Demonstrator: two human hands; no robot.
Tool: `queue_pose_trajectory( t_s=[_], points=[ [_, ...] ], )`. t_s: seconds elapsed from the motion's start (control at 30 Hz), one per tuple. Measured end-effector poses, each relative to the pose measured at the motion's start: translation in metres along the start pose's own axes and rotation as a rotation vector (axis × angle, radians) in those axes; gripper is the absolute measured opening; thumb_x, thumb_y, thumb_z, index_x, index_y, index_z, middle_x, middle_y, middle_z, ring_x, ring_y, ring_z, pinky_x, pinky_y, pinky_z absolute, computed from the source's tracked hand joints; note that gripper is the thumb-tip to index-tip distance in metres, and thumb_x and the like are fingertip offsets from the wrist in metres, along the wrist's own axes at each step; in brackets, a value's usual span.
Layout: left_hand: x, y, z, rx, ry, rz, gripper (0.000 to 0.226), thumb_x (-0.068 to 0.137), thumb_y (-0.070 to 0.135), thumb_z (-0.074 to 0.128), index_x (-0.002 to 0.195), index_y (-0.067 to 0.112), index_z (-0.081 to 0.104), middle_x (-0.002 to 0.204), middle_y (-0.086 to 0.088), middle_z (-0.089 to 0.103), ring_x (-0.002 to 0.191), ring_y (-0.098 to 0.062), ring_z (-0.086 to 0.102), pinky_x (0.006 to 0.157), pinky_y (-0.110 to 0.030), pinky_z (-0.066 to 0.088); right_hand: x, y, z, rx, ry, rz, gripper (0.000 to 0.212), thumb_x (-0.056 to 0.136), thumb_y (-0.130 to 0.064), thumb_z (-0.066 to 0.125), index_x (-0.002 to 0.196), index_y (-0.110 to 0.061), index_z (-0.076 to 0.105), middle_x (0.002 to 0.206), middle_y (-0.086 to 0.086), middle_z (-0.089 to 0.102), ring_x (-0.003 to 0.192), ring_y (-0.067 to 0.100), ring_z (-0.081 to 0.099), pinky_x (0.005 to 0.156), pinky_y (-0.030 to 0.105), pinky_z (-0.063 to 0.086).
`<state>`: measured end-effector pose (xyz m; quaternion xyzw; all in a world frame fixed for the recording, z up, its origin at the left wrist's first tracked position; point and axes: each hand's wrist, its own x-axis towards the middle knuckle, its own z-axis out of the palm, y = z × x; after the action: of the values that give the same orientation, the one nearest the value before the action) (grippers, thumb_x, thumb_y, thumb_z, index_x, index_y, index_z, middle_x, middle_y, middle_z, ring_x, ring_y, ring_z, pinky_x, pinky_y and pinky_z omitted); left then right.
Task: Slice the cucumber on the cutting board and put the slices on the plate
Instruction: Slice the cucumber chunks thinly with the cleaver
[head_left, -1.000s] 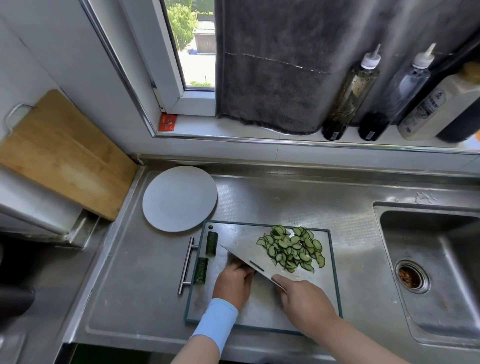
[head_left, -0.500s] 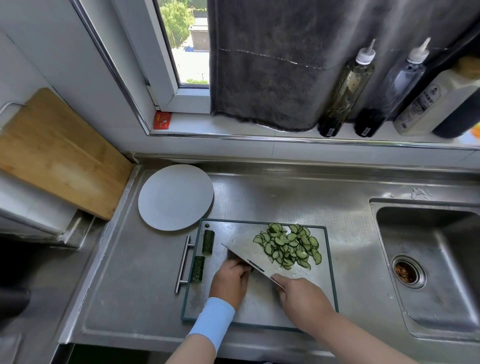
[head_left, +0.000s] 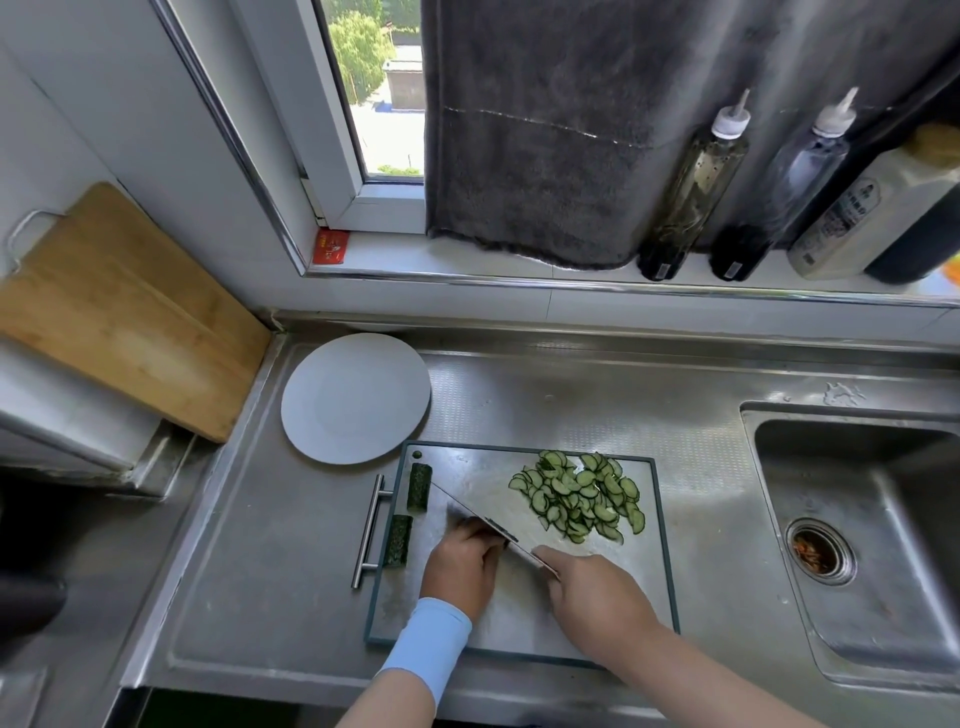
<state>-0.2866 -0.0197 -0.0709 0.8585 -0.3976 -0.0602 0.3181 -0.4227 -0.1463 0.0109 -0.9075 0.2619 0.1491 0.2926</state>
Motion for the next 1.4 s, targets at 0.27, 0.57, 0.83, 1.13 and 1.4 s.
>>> queue_pose_trajectory(
  t_s=[0.27,0.57,0.83,1.13,1.4],
  points=[
    [-0.001,0.002,-0.002,-0.038,0.025,0.007,0.027,0.062,0.002,0.085,0.079,0.021,0.077,0.090,0.004,0.070,0.085,-0.008,0.058,0.070,-0.016,0.050,-0.022,0.015,-0.003,-0.010,-0.009,0.016,0.030,0.094,-0.020,0.039,0.117,-0.031,0.054,0.087,0.003,0.067,0.078,0.027,0.056,0.065,0.037,0.044],
    [-0.001,-0.003,0.003,-0.033,-0.012,-0.061,0.024,0.061,0.004,0.087,0.076,0.020,0.077,0.085,0.005,0.070,0.076,-0.012,0.063,0.072,-0.007,0.040,0.002,0.002,0.000,-0.007,-0.038,0.034,0.025,0.096,-0.019,0.040,0.112,-0.030,0.056,0.092,0.005,0.067,0.077,0.024,0.047,0.064,0.032,0.037],
    [-0.003,-0.003,0.003,-0.017,0.002,-0.039,0.023,0.061,0.006,0.088,0.075,0.020,0.077,0.081,0.005,0.070,0.071,-0.015,0.063,0.065,-0.016,0.048,0.011,-0.008,-0.001,-0.024,-0.049,0.017,0.030,0.094,-0.017,0.039,0.114,-0.031,0.056,0.081,0.000,0.057,0.075,0.025,0.050,0.063,0.033,0.040],
    [-0.003,0.000,0.001,0.002,-0.008,-0.050,0.027,0.059,0.005,0.087,0.077,0.023,0.077,0.086,0.006,0.071,0.078,-0.013,0.065,0.072,-0.014,0.047,-0.018,0.007,-0.005,-0.024,-0.021,0.011,0.029,0.096,-0.022,0.038,0.120,-0.030,0.053,0.091,0.005,0.068,0.082,0.028,0.058,0.065,0.037,0.043],
    [-0.005,-0.002,0.004,-0.035,0.007,-0.098,0.021,0.067,0.008,0.084,0.080,0.023,0.078,0.089,0.004,0.070,0.079,-0.013,0.065,0.074,-0.013,0.046,-0.025,0.013,-0.005,-0.036,-0.035,0.038,0.031,0.096,-0.023,0.040,0.122,-0.033,0.054,0.094,0.005,0.068,0.079,0.026,0.055,0.064,0.036,0.041]
  ],
)
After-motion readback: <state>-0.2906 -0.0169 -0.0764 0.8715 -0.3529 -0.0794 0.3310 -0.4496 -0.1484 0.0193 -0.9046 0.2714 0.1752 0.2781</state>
